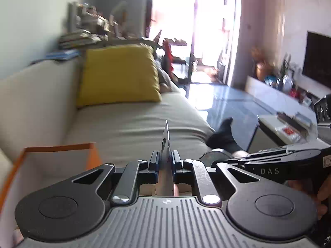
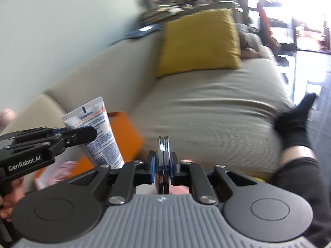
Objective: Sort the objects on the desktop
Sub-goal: 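Carry the Vaseline tube with the left gripper while the right carries the compact toward the box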
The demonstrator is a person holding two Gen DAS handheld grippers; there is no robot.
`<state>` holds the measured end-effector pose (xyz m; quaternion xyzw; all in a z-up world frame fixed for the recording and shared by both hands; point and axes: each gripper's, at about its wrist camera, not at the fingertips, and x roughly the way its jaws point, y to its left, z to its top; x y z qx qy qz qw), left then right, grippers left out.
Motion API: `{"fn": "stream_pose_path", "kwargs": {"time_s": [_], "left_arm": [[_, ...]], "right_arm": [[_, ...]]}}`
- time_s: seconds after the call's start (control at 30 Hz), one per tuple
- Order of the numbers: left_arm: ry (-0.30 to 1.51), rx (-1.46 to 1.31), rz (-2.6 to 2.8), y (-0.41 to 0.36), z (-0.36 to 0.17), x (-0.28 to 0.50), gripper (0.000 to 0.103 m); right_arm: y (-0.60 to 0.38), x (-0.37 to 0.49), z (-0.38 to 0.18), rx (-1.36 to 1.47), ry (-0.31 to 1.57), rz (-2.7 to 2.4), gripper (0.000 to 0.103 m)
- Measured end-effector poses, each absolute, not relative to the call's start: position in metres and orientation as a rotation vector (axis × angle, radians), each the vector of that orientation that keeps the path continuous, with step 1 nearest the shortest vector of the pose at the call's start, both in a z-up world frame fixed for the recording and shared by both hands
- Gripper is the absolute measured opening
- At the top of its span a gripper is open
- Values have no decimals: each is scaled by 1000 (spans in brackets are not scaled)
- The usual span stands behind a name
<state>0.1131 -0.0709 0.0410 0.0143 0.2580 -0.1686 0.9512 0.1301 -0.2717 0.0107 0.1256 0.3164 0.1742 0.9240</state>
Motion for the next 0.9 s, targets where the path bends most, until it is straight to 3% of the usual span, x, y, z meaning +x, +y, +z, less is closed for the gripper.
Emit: {"fn": "stream_pose_path", "kwargs": {"time_s": [0.33, 0.9], "left_arm": [[446, -17, -184, 23, 72, 66, 13], [483, -68, -46, 127, 43, 56, 13]], "right_arm": [[-172, 113, 63, 155, 628, 597, 14], [-24, 175, 70, -94, 891, 738, 14]]}}
